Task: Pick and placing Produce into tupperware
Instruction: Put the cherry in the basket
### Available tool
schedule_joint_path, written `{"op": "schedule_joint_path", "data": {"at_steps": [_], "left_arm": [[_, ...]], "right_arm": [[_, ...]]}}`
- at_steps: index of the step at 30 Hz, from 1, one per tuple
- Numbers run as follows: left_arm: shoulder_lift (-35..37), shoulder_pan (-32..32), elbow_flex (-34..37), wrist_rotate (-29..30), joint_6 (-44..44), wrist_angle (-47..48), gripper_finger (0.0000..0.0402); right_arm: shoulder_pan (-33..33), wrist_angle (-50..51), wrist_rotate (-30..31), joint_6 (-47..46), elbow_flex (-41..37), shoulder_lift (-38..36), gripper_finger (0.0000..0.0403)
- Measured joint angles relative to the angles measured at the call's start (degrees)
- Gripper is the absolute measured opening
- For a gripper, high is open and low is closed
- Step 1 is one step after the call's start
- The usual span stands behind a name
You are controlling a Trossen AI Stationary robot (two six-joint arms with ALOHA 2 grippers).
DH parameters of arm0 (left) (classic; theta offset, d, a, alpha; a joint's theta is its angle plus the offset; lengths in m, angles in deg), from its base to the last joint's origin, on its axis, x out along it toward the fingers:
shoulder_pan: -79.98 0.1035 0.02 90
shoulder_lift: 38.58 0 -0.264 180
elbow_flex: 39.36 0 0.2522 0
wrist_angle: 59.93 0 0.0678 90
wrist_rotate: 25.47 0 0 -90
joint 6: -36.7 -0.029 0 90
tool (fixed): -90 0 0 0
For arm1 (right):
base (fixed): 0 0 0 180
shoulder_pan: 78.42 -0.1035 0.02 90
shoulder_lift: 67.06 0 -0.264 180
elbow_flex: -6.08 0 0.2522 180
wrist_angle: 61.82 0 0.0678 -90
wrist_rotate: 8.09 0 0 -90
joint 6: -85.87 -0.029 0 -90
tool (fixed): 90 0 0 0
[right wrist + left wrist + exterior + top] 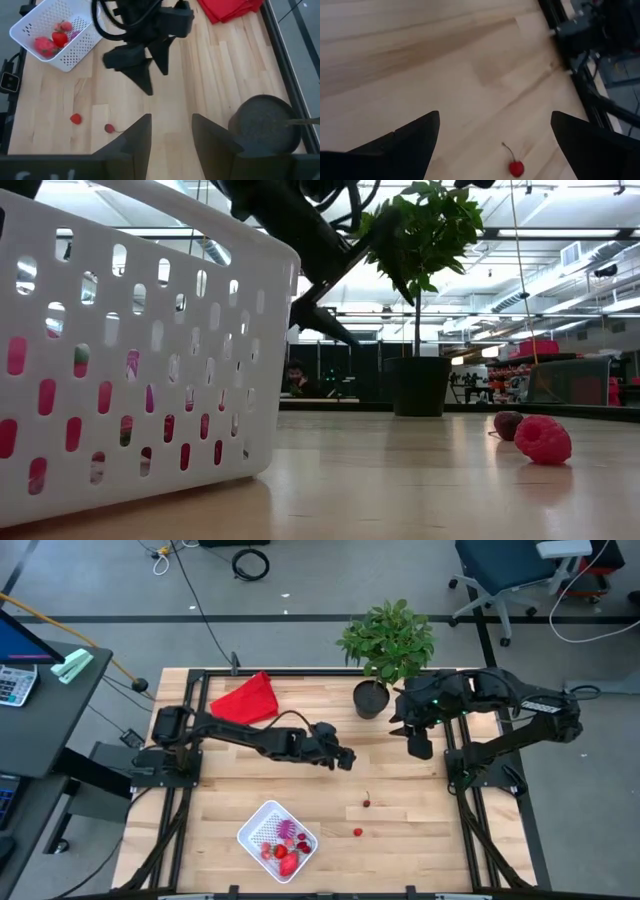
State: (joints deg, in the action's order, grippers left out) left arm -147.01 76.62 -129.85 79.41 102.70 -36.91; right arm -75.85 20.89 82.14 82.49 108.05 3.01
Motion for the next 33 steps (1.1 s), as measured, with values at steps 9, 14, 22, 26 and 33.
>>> {"op": "schedule_joint_path", "data": {"at_steps": [9,14,22,26,33], "left_arm": [[-3.67,1.4,-0.02,-4.41,7.99,-0.71,0.0389],[-7.59,-0.7,0.02,-13.8,7.04,-13.08,0.0389],[-10.0,-4.54,-3.99,-14.07,0.53,-17.52,0.0389],[-10.6,-4.96,-10.91,-14.03,-6.01,-3.46,0.0389],[-17.27,-5.29,-30.23,-10.98,-15.55,16.73,0.0389]], "right_arm": [[-0.07,0.32,-0.02,-3.11,0.0,0.06,0.0145],[-0.07,0.48,-0.02,-3.56,0.0,0.06,0.0142],[-0.07,0.45,0.09,-0.51,0.0,0.06,0.0141],[-0.07,0.45,0.07,1.1,0.0,0.06,0.0142],[-0.07,0.88,0.05,3.47,0.0,0.06,0.0142]]}}
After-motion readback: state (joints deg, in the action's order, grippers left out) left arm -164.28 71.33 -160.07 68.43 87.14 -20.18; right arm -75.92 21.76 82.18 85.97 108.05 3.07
